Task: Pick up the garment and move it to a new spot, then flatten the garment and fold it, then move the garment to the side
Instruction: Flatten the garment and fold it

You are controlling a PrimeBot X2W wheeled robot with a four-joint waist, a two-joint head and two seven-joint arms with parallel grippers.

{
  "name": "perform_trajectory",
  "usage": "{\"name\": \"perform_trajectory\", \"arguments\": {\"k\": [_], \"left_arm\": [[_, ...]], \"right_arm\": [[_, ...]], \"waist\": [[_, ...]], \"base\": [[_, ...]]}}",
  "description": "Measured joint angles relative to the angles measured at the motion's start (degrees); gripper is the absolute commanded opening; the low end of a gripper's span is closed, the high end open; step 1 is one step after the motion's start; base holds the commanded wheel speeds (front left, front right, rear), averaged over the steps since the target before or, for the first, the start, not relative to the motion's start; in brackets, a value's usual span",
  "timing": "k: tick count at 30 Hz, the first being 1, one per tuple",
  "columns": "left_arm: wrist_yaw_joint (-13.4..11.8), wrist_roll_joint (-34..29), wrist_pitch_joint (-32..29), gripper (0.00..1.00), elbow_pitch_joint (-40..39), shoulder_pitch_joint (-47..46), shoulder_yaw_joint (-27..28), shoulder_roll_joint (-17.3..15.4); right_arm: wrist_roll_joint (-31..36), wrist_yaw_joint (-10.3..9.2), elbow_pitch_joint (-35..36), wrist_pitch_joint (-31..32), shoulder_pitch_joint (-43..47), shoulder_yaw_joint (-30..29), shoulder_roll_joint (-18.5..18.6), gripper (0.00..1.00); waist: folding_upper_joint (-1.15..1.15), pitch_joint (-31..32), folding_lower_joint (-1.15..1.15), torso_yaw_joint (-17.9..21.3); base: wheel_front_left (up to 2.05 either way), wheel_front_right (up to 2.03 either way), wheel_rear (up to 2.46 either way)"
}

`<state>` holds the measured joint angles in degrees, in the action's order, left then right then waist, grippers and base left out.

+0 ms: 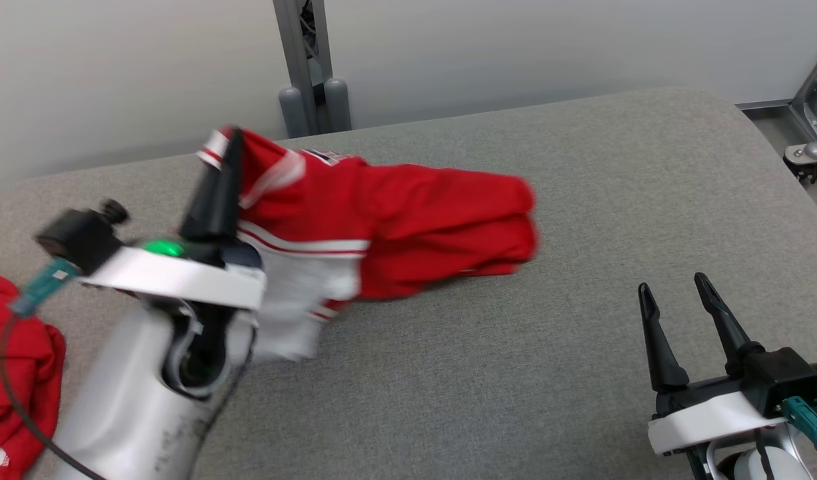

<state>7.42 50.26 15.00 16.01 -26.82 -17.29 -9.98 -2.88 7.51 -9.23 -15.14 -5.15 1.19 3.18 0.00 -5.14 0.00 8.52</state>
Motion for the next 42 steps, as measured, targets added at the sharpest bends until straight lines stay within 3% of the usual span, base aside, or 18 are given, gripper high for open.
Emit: {"name": "perform_trajectory", "arguments": {"k": [7, 9, 15, 25, 36, 37, 39, 42], "left_arm": [[0.0, -5.7, 0.1, 0.00, -8.2, -6.2, 13.0, -0.9], [0.0, -7.6, 0.1, 0.00, -9.9, -7.2, 13.1, -1.2], [0.0, -9.4, 0.1, 0.00, -8.6, -7.5, 2.2, -2.0], [0.0, -9.4, 0.1, 0.00, 1.8, -7.1, -9.4, 5.7], [0.0, -10.1, 0.1, 0.00, 10.0, -14.2, -20.1, 7.2], [0.0, -10.4, 0.1, 0.08, 11.2, -15.1, -21.0, 7.2], [0.0, -11.4, 0.1, 1.00, 14.4, -16.3, -23.1, 7.2], [0.0, -12.1, 0.1, 1.00, 17.5, -17.9, -27.7, 7.1]], "right_arm": [[0.1, -0.01, 0.1, 0.0, -0.2, 0.9, 0.0, 1.00], [0.0, 0.00, 0.2, 0.0, -0.2, 1.0, -0.1, 1.00], [-0.2, 0.00, 0.1, 0.0, -0.1, 1.2, -0.1, 1.00], [-0.7, -0.01, -0.6, 0.0, -3.4, 3.8, -0.3, 1.00], [-5.4, 0.00, -0.8, 0.0, -8.5, 7.2, -0.4, 1.00], [-5.9, 0.00, -0.9, 0.0, -8.7, 7.6, -0.4, 1.00], [-6.6, 0.00, -1.1, 0.0, -9.0, 8.4, -0.4, 1.00], [-7.4, -0.01, -1.3, 0.0, -9.1, 8.3, -0.4, 1.00]], "waist": [[0.00, 1.3, 0.00, 1.4], [0.00, 1.4, 0.00, 1.9], [0.00, 1.2, 0.00, 3.1], [0.00, -2.4, 0.00, 7.0], [0.00, -8.2, 0.00, 13.9], [0.00, -8.7, 0.00, 14.7], [0.00, -9.6, 0.00, 16.3], [0.00, -10.7, 0.00, 18.6]], "base": [[0.00, 0.00, 0.00], [0.00, 0.00, 0.00], [0.00, 0.00, 0.00], [0.00, 0.00, 0.00], [0.00, 0.00, 0.00], [0.00, 0.00, 0.00], [0.00, 0.00, 0.00], [0.00, 0.00, 0.00]]}}
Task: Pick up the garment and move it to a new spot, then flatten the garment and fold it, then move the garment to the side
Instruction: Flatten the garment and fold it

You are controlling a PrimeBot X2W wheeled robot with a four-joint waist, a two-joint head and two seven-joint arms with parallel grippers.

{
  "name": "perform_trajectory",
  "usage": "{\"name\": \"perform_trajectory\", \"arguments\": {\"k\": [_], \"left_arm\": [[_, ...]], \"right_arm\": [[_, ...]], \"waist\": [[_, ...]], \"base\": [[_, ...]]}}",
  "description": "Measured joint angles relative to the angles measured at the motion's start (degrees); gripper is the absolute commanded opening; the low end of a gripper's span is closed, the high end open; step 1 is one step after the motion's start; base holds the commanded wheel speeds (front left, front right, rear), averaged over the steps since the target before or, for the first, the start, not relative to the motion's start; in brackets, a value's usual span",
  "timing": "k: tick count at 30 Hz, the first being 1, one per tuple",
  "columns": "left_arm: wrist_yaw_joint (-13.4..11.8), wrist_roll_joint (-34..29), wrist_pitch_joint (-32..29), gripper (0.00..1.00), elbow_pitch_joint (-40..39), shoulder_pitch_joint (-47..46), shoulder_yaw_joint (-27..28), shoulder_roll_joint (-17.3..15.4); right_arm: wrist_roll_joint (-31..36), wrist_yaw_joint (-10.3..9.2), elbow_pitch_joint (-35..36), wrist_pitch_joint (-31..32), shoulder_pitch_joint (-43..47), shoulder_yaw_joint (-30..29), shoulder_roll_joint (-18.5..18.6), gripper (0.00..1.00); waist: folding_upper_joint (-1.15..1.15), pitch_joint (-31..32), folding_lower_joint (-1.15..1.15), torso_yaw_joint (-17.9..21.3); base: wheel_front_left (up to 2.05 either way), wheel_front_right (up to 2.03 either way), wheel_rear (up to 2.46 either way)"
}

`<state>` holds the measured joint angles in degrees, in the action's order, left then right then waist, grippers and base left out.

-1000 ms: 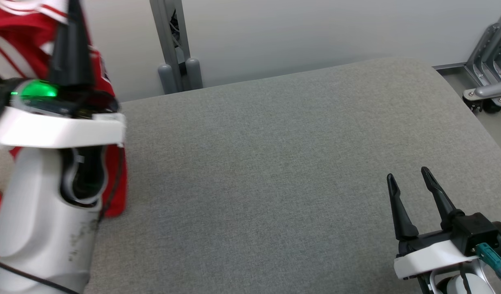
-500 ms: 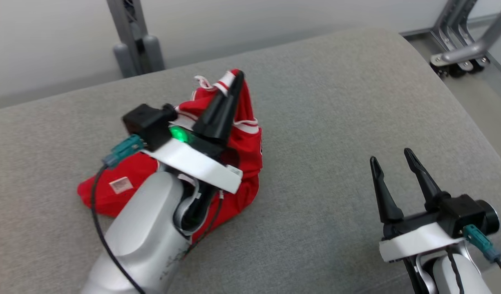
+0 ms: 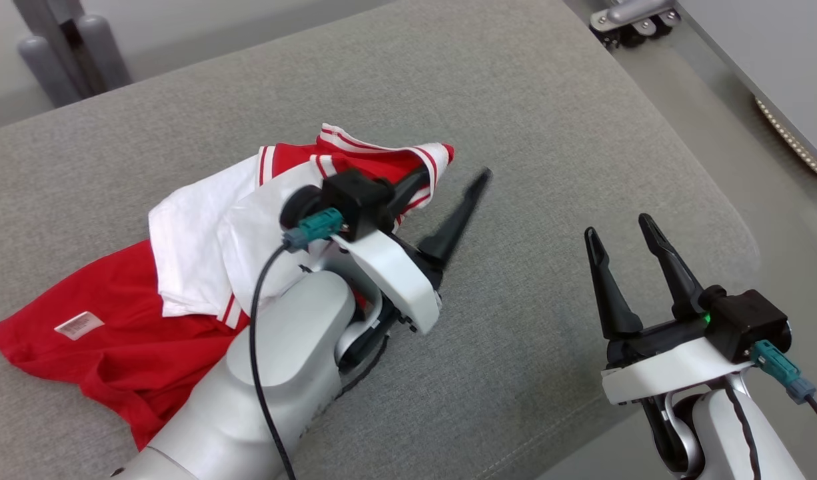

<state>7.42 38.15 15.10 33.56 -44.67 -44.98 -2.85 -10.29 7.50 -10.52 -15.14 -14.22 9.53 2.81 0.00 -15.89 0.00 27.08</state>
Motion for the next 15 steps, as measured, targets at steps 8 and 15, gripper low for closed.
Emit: {"name": "perform_trajectory", "arguments": {"k": [8, 15], "left_arm": [[0.0, 4.3, 0.0, 1.00, 3.6, -0.7, -11.4, 0.1], [0.0, 12.5, -0.3, 1.00, 4.0, -1.5, -21.6, 0.1]], "right_arm": [[0.3, 0.00, -1.0, 0.0, 0.0, -2.1, 0.0, 1.00], [2.3, 0.00, -1.3, 0.0, -0.4, -2.9, 0.0, 1.00]], "waist": [[0.00, -0.4, 0.00, 0.1], [0.00, 1.5, 0.00, -3.4]], "base": [[0.00, 0.00, 0.00], [0.00, 0.00, 0.00]]}}
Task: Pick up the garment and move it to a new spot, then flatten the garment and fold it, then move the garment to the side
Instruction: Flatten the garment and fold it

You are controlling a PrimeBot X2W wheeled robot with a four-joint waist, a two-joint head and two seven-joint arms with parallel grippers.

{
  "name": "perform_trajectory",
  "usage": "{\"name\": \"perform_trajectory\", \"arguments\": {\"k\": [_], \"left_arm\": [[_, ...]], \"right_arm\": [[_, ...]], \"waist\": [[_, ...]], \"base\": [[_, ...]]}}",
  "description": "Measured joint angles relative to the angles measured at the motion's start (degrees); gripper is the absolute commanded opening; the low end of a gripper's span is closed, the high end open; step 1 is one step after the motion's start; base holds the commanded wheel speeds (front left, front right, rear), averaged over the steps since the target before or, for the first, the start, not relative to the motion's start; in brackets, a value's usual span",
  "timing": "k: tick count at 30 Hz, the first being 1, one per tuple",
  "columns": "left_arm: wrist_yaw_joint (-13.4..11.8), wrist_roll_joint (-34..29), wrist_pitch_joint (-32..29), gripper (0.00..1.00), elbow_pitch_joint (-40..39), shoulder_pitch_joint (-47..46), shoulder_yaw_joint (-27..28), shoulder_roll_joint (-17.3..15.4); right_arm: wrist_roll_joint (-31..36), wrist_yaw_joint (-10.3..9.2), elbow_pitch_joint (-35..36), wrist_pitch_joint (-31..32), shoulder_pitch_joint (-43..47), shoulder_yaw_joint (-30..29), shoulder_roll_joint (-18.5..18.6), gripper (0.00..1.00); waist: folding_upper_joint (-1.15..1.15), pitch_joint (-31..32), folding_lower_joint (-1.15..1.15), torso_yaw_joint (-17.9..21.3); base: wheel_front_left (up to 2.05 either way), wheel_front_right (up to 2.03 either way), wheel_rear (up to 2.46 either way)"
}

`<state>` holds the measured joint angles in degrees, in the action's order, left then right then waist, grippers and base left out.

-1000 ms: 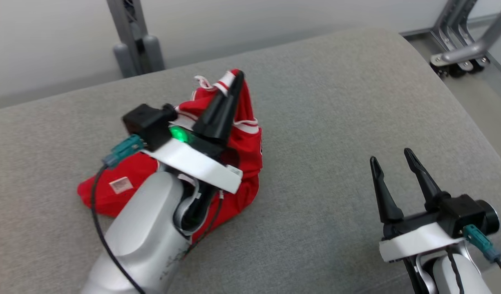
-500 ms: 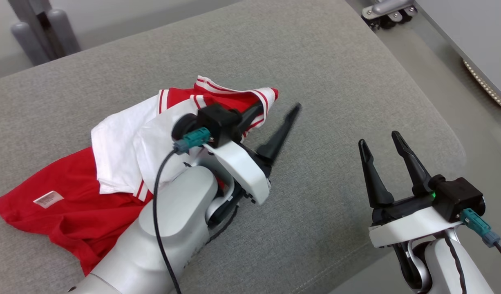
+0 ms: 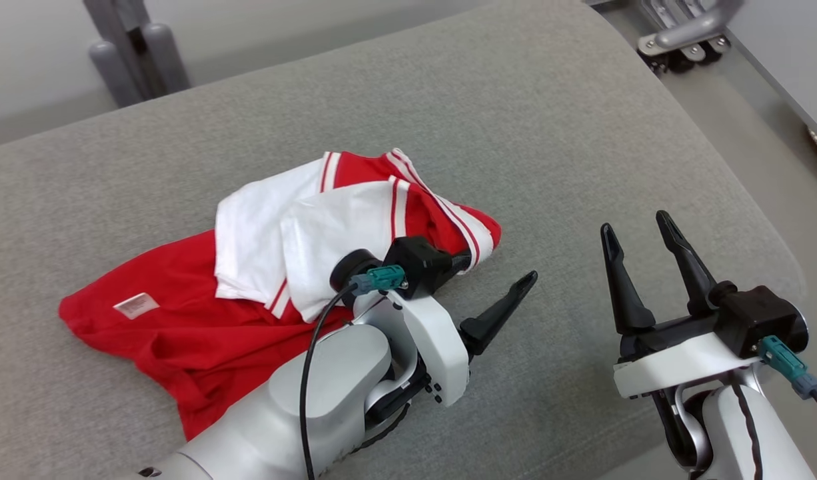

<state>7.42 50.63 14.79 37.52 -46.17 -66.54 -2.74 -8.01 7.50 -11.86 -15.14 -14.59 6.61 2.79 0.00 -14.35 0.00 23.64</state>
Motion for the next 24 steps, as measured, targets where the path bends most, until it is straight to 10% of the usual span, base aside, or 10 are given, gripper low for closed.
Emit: {"name": "perform_trajectory", "arguments": {"k": [16, 24], "left_arm": [[0.0, 8.3, 0.1, 1.00, 5.2, -3.3, -4.0, 0.0], [-2.0, -4.1, 0.3, 1.00, -0.5, 0.4, 15.2, -1.3]], "right_arm": [[2.0, 0.00, -1.3, 0.0, 0.5, -0.7, 0.0, 1.00], [3.8, 0.00, 0.3, 0.0, 2.7, -2.9, 0.0, 1.00]], "waist": [[0.00, 5.6, 0.00, -5.4], [0.00, 7.9, 0.00, -10.1]], "base": [[0.00, 0.00, 0.00], [0.00, 0.00, 0.00]]}}
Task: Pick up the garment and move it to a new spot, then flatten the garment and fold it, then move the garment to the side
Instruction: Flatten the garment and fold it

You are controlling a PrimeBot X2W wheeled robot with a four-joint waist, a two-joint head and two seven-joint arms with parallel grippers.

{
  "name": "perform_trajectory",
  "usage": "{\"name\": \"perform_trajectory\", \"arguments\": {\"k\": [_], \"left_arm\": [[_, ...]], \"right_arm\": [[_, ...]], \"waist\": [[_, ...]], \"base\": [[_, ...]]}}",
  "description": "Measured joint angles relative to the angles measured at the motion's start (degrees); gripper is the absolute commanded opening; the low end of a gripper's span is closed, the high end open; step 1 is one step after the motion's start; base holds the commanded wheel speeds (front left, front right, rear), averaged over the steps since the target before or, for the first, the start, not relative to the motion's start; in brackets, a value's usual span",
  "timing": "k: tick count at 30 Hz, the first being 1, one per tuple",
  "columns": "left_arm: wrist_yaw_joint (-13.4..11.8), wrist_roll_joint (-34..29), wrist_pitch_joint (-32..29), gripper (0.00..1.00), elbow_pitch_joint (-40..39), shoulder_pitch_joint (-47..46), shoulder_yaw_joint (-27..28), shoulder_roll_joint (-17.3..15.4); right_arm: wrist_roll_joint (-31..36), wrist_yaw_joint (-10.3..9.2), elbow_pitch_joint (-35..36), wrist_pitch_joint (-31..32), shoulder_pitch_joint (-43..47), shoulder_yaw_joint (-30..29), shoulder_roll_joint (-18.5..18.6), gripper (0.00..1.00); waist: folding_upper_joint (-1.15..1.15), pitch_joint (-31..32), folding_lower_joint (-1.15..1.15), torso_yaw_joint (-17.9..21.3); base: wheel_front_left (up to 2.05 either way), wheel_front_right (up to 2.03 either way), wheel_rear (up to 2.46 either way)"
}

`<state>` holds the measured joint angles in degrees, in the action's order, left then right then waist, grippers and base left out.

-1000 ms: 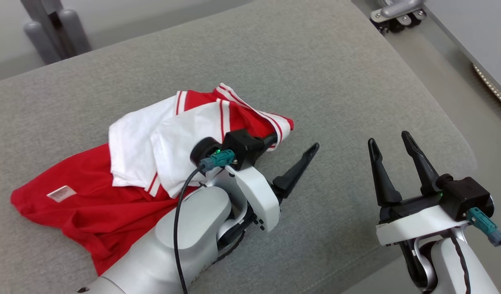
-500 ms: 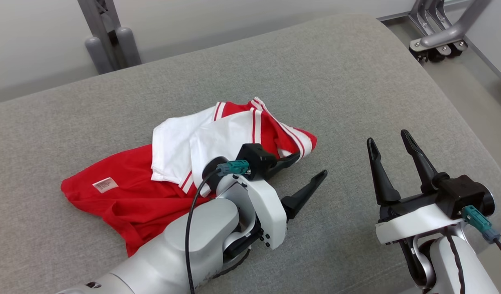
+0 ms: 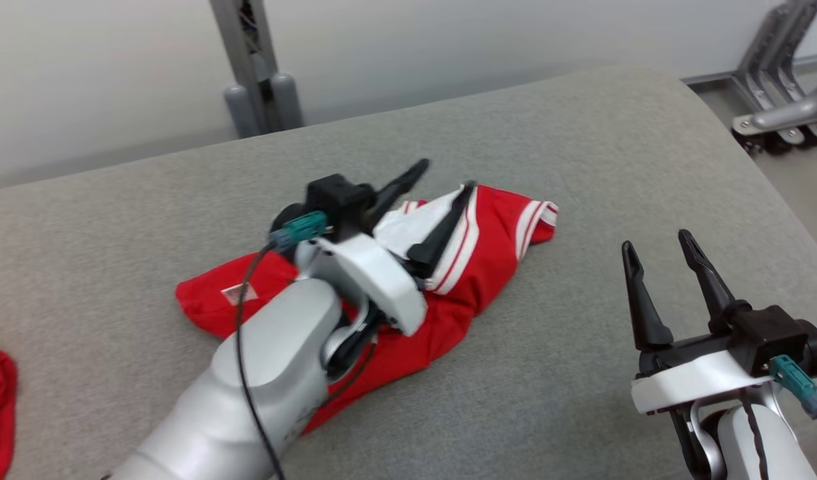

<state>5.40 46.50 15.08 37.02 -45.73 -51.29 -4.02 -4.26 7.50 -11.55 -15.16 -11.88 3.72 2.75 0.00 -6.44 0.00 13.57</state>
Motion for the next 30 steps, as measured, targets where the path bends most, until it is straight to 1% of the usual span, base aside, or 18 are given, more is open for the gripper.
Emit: {"name": "perform_trajectory", "arguments": {"k": [5, 8, 13, 16, 19, 22, 27, 30], "left_arm": [[-2.6, -10.6, 0.0, 1.00, -7.4, 9.1, 14.1, -3.4], [-3.7, -16.8, 0.0, 1.00, -11.7, 15.1, 21.5, -4.4], [-3.7, -23.2, 0.0, 1.00, -16.4, 25.2, 32.6, -3.8], [-2.9, -25.8, 0.0, 1.00, -17.6, 30.0, 37.8, -2.2], [-1.8, -27.5, 0.0, 1.00, -17.9, 33.6, 41.3, -0.4], [-0.8, -28.8, 0.0, 1.00, -17.8, 35.7, 43.6, 0.5], [0.3, -30.0, 0.0, 1.00, -17.6, 36.1, 44.9, 1.1], [0.6, -29.7, 0.0, 1.00, -16.7, 36.0, 44.2, 1.1]], "right_arm": [[1.3, 0.00, 1.4, 0.0, 1.3, -1.3, 0.0, 1.00], [1.7, 0.00, 2.0, 0.0, 2.1, -1.9, 0.1, 1.00], [1.8, 0.01, 2.9, 0.0, 3.0, -1.8, 0.2, 1.00], [1.8, 0.01, 3.2, 0.0, 3.5, -1.8, 0.4, 1.00], [1.8, 0.01, 3.3, 0.0, 4.1, -1.8, 0.6, 1.00], [1.8, 0.00, 3.3, 0.0, 4.6, -2.0, 0.7, 1.00], [1.8, 0.00, 3.3, 0.0, 5.1, -1.9, 0.7, 1.00], [1.8, 0.01, 3.3, 0.0, 5.1, -1.5, 0.7, 1.00]], "waist": [[0.00, 1.6, 0.00, -3.9], [0.00, 2.6, 0.00, -6.0], [0.00, 4.0, 0.00, -8.4], [0.00, 4.6, 0.00, -9.1], [0.00, 4.9, 0.00, -9.2], [0.00, 5.0, 0.00, -9.2], [0.00, 5.1, 0.00, -9.0], [0.00, 5.0, 0.00, -8.6]], "base": [[0.00, 0.00, 0.00], [0.00, 0.00, 0.00], [0.00, 0.00, 0.00], [0.00, 0.00, 0.00], [0.00, 0.00, 0.00], [0.00, 0.00, 0.00], [0.00, 0.00, 0.00], [0.00, 0.00, 0.00]]}}
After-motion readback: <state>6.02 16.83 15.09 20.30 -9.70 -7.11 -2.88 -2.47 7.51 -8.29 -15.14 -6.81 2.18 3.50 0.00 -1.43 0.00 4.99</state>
